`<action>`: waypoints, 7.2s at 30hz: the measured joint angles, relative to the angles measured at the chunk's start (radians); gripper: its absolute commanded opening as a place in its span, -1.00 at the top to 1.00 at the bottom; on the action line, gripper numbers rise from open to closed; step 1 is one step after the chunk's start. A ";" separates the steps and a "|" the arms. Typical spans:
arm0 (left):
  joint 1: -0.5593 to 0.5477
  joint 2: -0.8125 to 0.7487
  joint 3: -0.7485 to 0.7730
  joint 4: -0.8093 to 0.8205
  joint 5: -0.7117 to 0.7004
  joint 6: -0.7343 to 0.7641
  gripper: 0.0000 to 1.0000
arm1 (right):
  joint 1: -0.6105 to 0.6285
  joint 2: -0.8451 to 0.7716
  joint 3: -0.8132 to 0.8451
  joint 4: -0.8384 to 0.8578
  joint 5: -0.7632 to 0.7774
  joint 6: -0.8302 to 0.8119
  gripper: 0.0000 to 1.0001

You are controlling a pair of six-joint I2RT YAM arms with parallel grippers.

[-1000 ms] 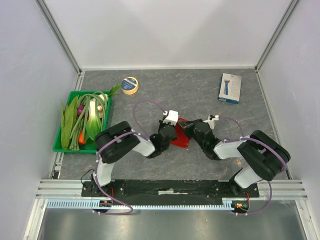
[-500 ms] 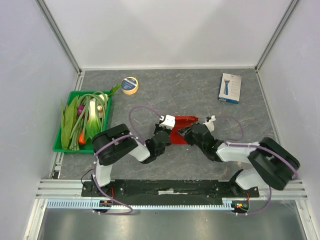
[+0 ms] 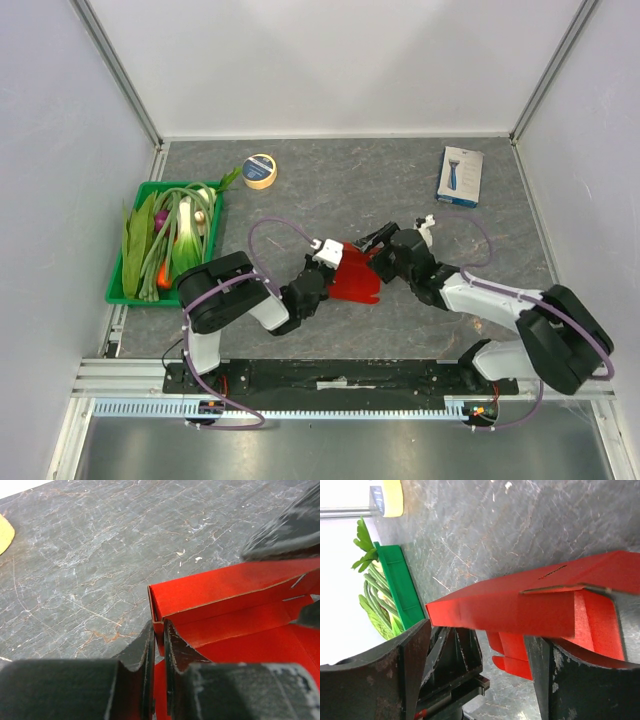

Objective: Fold the paper box

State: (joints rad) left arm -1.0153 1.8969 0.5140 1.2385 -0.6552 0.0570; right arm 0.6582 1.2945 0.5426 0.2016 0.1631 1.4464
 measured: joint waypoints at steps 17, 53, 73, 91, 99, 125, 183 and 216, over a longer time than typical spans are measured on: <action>0.000 0.006 -0.053 0.063 0.030 -0.019 0.96 | -0.021 0.187 -0.029 0.223 -0.015 0.259 0.18; 0.003 -0.431 -0.288 -0.209 0.004 -0.298 -0.16 | 0.013 0.269 -0.018 0.333 0.020 0.536 1.00; 0.266 -0.179 -0.108 -0.197 0.332 -0.252 -0.12 | -0.106 0.327 0.111 0.187 -0.170 0.534 0.99; 0.259 -0.122 0.026 -0.245 0.352 -0.158 0.21 | -0.120 0.372 0.167 0.166 -0.211 0.542 1.00; 0.244 -0.085 0.216 -0.512 0.220 -0.183 0.00 | -0.140 0.377 0.178 0.167 -0.172 0.557 1.00; 0.234 -0.146 0.199 -0.619 0.190 -0.183 0.96 | -0.143 0.272 0.191 -0.024 -0.310 -0.063 -0.95; 0.117 -0.162 0.395 -1.184 -0.024 -0.533 0.96 | -0.107 0.320 0.047 0.375 -0.193 0.312 1.00; 0.158 -0.360 0.030 -0.812 0.202 -0.434 0.18 | -0.130 0.445 -0.074 0.762 -0.192 0.328 1.00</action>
State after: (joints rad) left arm -0.8577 1.5364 0.5442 0.4263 -0.4534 -0.3771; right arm 0.5278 1.7397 0.4683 0.9638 -0.0288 1.7744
